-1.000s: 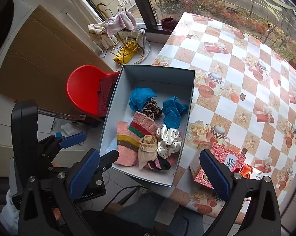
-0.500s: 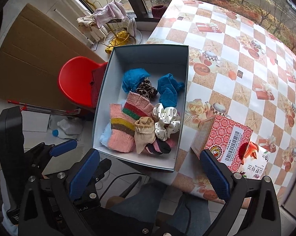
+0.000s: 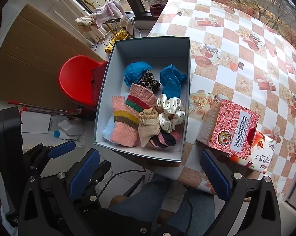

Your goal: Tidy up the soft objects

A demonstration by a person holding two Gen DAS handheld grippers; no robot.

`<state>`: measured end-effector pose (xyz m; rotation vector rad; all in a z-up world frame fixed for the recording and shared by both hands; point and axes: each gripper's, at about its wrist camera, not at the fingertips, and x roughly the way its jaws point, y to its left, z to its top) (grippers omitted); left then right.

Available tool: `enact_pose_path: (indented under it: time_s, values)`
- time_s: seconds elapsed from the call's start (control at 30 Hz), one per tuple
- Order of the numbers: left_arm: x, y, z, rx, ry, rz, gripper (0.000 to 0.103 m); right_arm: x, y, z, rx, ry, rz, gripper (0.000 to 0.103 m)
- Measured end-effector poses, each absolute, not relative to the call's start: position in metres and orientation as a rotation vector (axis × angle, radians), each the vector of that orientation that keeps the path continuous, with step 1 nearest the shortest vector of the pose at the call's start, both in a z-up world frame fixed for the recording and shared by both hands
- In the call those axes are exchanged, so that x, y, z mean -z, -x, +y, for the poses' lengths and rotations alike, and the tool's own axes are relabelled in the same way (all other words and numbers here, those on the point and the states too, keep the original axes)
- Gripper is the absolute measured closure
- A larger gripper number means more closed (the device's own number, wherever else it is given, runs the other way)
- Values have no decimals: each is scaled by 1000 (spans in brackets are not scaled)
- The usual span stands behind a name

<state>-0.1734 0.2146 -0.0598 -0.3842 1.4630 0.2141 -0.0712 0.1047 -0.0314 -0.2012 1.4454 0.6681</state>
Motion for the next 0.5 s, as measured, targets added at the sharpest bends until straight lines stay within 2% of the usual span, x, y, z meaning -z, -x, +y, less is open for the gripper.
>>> enact_pose_path:
  time_s: [0.5]
  values:
    - [62, 179, 222, -239, 427, 1468, 16, 34, 75, 104, -666, 222, 1425, 1]
